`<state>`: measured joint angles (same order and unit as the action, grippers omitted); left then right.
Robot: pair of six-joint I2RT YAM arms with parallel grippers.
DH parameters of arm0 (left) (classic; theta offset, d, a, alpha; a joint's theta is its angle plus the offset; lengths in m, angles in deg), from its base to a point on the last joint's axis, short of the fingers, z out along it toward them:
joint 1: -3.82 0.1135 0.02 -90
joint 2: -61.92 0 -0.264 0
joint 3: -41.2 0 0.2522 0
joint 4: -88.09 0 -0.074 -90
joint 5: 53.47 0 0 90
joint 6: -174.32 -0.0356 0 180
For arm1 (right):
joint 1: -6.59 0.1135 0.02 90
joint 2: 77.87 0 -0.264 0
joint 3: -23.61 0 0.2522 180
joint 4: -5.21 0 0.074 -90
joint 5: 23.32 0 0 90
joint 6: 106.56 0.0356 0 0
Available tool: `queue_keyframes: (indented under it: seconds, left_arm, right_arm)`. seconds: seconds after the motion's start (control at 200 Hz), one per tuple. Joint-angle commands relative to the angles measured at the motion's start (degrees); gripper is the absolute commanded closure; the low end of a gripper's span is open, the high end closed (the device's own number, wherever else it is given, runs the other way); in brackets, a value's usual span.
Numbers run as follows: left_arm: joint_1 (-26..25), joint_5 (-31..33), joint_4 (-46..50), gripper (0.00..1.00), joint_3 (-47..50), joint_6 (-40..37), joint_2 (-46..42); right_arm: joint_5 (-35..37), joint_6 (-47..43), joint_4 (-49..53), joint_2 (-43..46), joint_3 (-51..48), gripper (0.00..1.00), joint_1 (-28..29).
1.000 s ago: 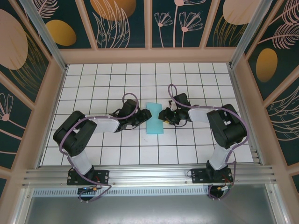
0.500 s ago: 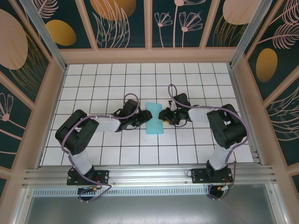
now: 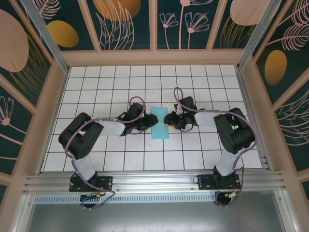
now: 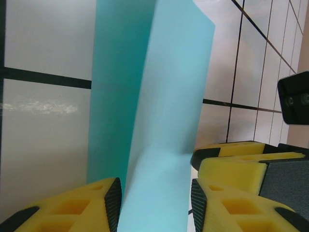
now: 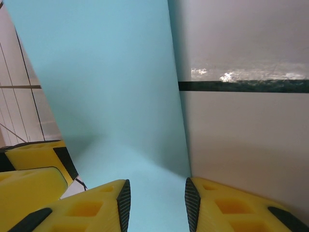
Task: Fold a paper plane with a square sheet of paper (pick it up from the middle)
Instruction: Fold the triangle a second time at the center of the table.
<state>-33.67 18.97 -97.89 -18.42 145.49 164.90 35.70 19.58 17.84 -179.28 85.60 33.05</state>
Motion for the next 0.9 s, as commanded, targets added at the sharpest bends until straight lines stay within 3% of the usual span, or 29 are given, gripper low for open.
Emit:
queue_keyframes:
  seconds: [0.0,0.42,0.891]
  left_arm:
    - [0.27,0.93,-0.25,0.55,-0.25,-0.54,-0.81]
    - [0.19,1.37,0.2,0.52,-0.14,-0.6,-0.33]
    - [0.21,-1.16,-2.99,0.67,-0.09,0.2,0.48]
  right_arm:
    - [0.52,-0.49,1.16,0.01,0.44,0.61,0.0]
    - [0.66,-0.46,1.13,0.11,0.26,0.61,0.0]
    - [0.22,-0.05,0.56,0.68,0.37,0.6,0.18]
